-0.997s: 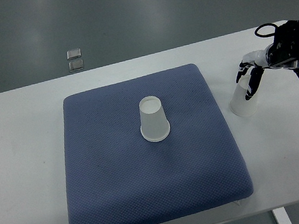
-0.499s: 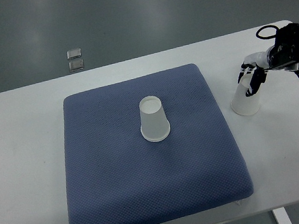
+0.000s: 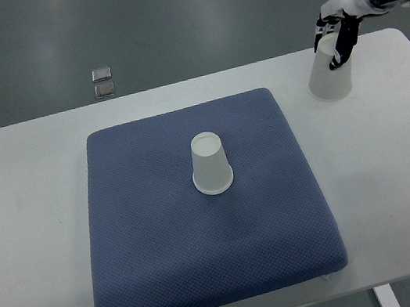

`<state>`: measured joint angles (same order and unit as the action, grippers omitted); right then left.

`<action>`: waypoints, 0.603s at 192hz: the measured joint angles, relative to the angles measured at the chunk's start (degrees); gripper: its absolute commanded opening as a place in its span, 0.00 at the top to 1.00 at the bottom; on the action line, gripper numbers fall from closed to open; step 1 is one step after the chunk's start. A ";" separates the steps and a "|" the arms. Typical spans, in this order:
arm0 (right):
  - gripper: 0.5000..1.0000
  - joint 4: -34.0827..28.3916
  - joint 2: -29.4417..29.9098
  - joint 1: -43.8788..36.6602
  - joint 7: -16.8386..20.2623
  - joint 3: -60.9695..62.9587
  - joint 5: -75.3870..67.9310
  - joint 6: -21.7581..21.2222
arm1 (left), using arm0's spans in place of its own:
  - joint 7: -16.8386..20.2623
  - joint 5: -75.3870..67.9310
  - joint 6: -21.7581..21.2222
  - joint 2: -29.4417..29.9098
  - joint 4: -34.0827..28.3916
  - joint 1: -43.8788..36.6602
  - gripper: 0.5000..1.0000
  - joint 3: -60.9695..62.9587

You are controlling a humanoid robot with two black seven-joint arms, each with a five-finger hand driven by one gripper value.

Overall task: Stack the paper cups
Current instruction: 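Lift the cup with the right hand and carry it over the cup on the pad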

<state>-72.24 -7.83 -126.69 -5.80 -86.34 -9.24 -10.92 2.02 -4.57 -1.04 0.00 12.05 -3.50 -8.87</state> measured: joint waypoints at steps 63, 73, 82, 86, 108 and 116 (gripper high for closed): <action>0.64 -0.60 0.18 -15.69 0.00 -0.03 3.56 -11.86 | 0.00 0.00 -0.01 0.00 0.00 -0.01 0.00 0.08; 0.64 -0.60 0.30 -15.99 0.00 0.35 3.71 -12.22 | 0.00 0.00 0.00 0.00 0.00 -0.02 0.00 0.08; 0.64 -0.59 0.82 -16.10 0.01 0.88 3.74 -12.36 | 0.00 0.00 -0.01 0.00 0.00 -0.02 0.00 0.08; 0.64 -0.59 1.15 -16.12 0.01 1.24 3.74 -12.40 | 0.00 0.00 0.00 0.00 0.00 -0.01 0.00 0.08; 0.64 -0.53 2.56 -16.17 0.00 5.00 3.49 -12.52 | 0.00 0.00 0.00 0.00 0.00 -0.01 0.00 0.08; 0.64 -0.49 2.89 -16.16 -0.01 7.05 3.36 -12.53 | 0.00 0.00 -0.01 0.00 0.00 -0.01 0.00 0.08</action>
<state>-72.72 -4.94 -142.85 -5.81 -79.29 -5.88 -23.45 2.02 -4.57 -1.05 0.00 12.05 -3.51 -8.79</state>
